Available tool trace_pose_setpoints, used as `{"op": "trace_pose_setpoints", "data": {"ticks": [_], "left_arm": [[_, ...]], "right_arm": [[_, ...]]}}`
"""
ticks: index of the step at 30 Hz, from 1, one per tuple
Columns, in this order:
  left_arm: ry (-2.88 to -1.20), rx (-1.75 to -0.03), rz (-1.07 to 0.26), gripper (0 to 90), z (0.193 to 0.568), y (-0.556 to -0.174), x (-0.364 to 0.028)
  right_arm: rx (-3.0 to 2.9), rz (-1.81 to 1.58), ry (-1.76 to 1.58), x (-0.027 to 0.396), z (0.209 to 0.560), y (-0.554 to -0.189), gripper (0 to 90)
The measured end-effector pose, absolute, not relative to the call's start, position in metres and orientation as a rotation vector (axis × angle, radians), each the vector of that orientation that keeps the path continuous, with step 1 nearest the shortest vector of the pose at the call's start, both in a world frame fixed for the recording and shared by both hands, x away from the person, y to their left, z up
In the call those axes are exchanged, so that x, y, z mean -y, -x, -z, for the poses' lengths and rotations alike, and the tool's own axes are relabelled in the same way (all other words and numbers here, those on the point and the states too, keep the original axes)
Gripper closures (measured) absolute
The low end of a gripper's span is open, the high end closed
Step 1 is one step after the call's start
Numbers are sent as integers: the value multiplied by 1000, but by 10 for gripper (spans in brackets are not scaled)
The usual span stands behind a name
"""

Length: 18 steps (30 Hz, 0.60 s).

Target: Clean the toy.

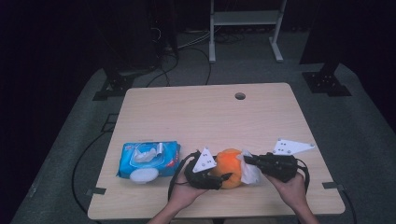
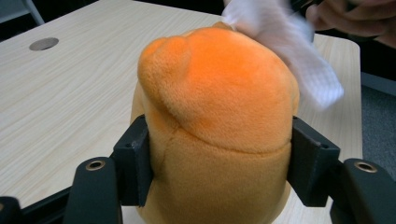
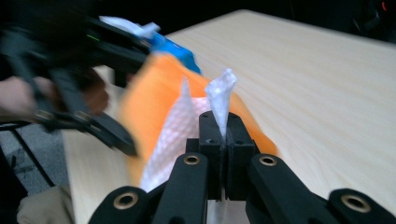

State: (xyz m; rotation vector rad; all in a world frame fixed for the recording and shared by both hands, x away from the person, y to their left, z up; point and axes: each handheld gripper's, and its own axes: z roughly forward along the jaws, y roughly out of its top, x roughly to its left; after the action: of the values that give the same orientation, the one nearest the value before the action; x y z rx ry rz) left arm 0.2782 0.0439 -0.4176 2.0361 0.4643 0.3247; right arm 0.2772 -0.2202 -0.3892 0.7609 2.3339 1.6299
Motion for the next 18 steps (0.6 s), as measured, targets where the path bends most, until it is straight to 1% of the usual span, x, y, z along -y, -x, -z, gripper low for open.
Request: {"op": "trace_pose_setpoints", "data": {"ticks": [2, 4, 9, 11, 12, 14, 15, 16, 17, 18], "left_arm": [[-2041, -452, -330, 324, 419, -276, -41], [-2052, -447, -345, 325, 420, -273, -41], [-2042, -464, -324, 324, 423, -274, -45], [-2050, -446, -315, 302, 423, -275, -45], [-2055, -441, -304, 253, 423, -276, -45], [-2039, -463, -247, 116, 423, -281, -46], [-2033, -474, -212, 69, 423, -284, -47], [-2036, -472, -203, 71, 423, -285, -48], [-2040, -448, -227, 115, 423, -282, -48], [-2042, -441, -237, 188, 423, -281, -47]], "right_arm": [[-2362, -1677, -671, 208, 384, -271, 872], [-2396, -1584, -633, 199, 386, -270, 872], [-2366, -1536, -799, 217, 397, -282, 871], [-2370, -1537, -820, 220, 398, -283, 871], [-2380, -1530, -806, 219, 400, -282, 871], [-2403, -1500, -767, 214, 401, -280, 871], [-2421, -1500, -749, 212, 401, -279, 871], [-2434, -1511, -740, 211, 401, -278, 870], [-2435, -1509, -733, 209, 400, -277, 870], [-2430, -1513, -714, 208, 396, -275, 870]]}}
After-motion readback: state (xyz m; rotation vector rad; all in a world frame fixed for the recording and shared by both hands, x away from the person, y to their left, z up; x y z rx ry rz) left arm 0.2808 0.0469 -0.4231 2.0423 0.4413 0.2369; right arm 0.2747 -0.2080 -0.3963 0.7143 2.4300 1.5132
